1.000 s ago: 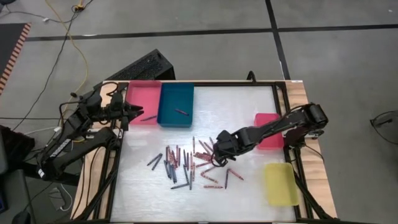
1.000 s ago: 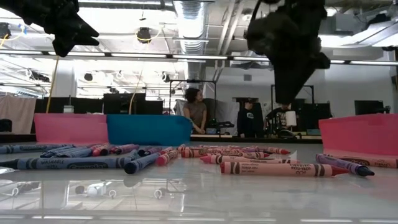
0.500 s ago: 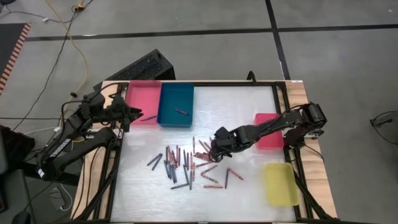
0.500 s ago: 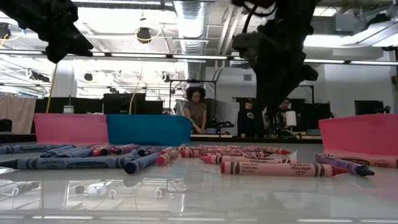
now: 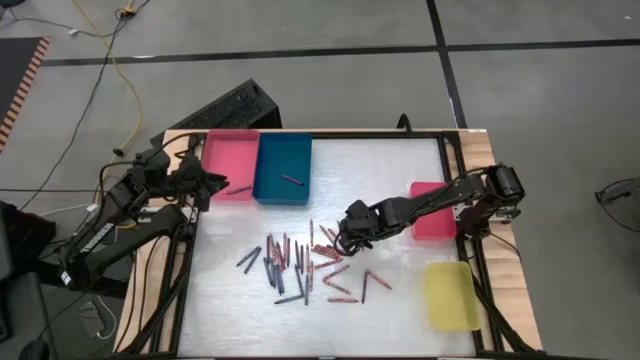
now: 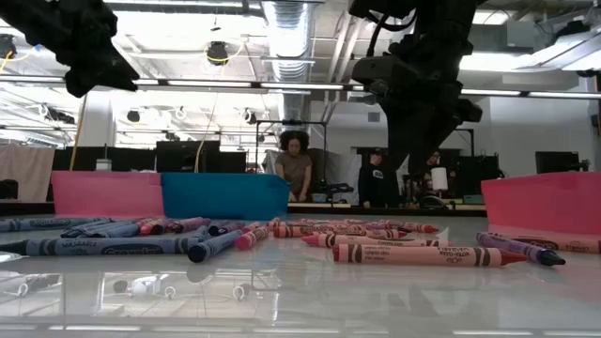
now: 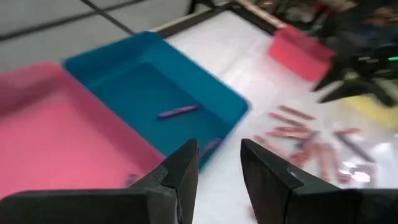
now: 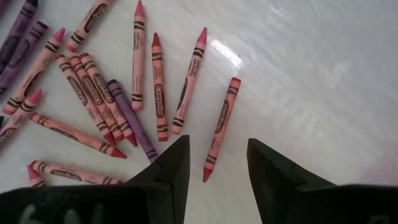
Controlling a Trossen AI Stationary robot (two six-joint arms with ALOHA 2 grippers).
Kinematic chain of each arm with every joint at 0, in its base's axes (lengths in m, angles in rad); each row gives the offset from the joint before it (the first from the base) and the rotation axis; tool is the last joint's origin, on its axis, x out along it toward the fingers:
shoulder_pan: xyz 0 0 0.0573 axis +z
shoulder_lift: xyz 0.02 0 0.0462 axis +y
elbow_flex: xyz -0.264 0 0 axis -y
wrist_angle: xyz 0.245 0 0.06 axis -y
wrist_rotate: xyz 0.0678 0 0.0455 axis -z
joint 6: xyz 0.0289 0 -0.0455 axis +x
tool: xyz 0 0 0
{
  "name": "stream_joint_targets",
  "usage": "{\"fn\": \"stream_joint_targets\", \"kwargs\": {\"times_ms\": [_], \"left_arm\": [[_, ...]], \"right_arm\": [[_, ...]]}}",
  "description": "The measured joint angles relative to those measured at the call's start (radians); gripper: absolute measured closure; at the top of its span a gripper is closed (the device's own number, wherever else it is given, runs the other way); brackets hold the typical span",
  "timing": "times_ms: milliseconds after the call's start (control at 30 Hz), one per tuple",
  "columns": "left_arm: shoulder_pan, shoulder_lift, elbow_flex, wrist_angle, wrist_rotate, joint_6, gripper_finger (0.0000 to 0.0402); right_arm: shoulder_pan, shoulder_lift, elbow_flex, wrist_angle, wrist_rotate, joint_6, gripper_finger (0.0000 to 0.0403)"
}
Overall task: Sort crayons
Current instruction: Put the red crayon into the small red bin
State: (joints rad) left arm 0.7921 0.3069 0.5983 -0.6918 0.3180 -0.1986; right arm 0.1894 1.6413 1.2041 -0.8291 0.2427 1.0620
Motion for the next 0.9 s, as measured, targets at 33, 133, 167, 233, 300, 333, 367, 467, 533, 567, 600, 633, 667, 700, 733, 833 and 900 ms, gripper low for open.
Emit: {"fn": "stream_joint_targets", "kwargs": {"times_ms": [33, 133, 167, 233, 300, 333, 367, 467, 533, 567, 600, 633, 667, 700, 733, 833, 900], "left_arm": [[0.000, 0.000, 0.000, 0.000, -0.020, 0.017, 0.0291], [0.000, 0.000, 0.000, 0.001, -0.036, 0.053, 0.0291], [0.000, 0.000, 0.000, 0.001, -0.035, 0.053, 0.0291], [0.000, 0.000, 0.000, 0.001, -0.025, 0.040, 0.0291], [0.000, 0.000, 0.000, 0.001, -0.011, 0.019, 0.0291], [0.000, 0.000, 0.000, 0.001, -0.008, 0.009, 0.0291], [0.000, 0.000, 0.000, 0.001, -0.004, 0.002, 0.0291], [0.000, 0.000, 0.000, 0.001, 0.000, -0.006, 0.0291], [0.000, 0.000, 0.000, 0.001, -0.001, -0.005, 0.0291], [0.000, 0.000, 0.000, 0.001, -0.001, -0.005, 0.0291], [0.000, 0.000, 0.000, 0.001, -0.004, -0.005, 0.0291], [0.000, 0.000, 0.000, 0.001, -0.006, -0.005, 0.0291], [0.000, 0.000, 0.000, 0.001, -0.007, -0.005, 0.0291], [0.000, 0.000, 0.000, 0.001, -0.008, -0.005, 0.0291], [0.000, 0.000, 0.000, 0.001, -0.008, -0.005, 0.0291], [0.000, 0.000, 0.000, 0.001, -0.009, 0.011, 0.0291], [0.000, 0.000, 0.000, 0.000, -0.010, 0.021, 0.0291]], "right_arm": [[0.000, 0.000, 0.000, 0.000, -0.001, 0.006, 0.0248], [-0.003, 0.000, 0.000, -0.002, -0.024, 0.012, 0.0250], [-0.003, 0.000, 0.000, -0.004, -0.037, 0.014, 0.0250], [-0.002, 0.000, 0.000, -0.012, -0.056, 0.030, 0.0250], [0.007, 0.000, 0.000, -0.016, -0.057, 0.045, 0.0251], [0.010, 0.000, 0.000, -0.017, -0.057, 0.045, 0.0251], [0.012, 0.001, 0.000, -0.018, -0.057, 0.043, 0.0251], [0.005, 0.011, 0.000, -0.030, -0.058, 0.016, 0.0251], [-0.002, 0.031, 0.000, -0.052, -0.057, 0.010, 0.0251], [-0.003, 0.049, 0.000, -0.062, -0.058, 0.010, 0.0251], [-0.003, 0.072, 0.000, -0.064, -0.059, 0.011, 0.0251], [-0.003, 0.091, -0.001, -0.058, -0.059, 0.011, 0.0251], [-0.003, 0.114, -0.001, -0.048, -0.061, 0.009, 0.0251], [-0.002, 0.133, -0.001, -0.033, -0.071, 0.006, 0.0251], [-0.002, 0.148, -0.001, -0.020, -0.086, 0.006, 0.0251], [-0.002, 0.187, 0.000, 0.011, -0.122, 0.004, 0.0251], [-0.002, 0.200, 0.002, 0.022, -0.140, 0.004, 0.0251]]}}
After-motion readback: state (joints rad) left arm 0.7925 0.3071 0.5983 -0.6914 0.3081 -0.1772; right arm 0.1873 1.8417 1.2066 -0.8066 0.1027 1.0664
